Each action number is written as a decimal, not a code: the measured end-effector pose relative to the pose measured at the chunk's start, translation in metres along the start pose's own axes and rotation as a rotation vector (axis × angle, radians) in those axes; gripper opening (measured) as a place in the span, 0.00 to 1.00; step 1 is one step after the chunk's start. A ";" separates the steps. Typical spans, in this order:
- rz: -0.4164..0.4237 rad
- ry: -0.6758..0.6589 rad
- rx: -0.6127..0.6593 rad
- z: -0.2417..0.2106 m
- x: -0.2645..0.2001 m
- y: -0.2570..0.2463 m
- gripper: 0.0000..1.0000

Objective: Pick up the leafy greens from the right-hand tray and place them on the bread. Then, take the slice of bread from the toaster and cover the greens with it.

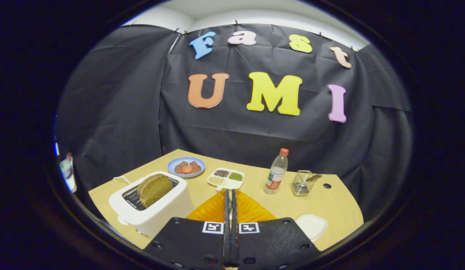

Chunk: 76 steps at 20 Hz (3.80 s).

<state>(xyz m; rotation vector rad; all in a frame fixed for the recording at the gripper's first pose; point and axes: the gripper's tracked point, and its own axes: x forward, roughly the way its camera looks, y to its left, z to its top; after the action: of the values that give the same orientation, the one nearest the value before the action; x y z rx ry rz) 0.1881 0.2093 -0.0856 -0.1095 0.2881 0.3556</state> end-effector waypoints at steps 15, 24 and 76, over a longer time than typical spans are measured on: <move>0.172 0.072 0.268 -0.058 0.052 0.021 0.00; -0.024 0.138 0.164 -0.111 0.084 -0.042 0.00; 0.088 0.140 0.073 0.008 0.040 0.154 0.96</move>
<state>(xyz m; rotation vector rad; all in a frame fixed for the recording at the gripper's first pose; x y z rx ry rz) 0.1706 0.3672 -0.0987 -0.0495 0.4448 0.4255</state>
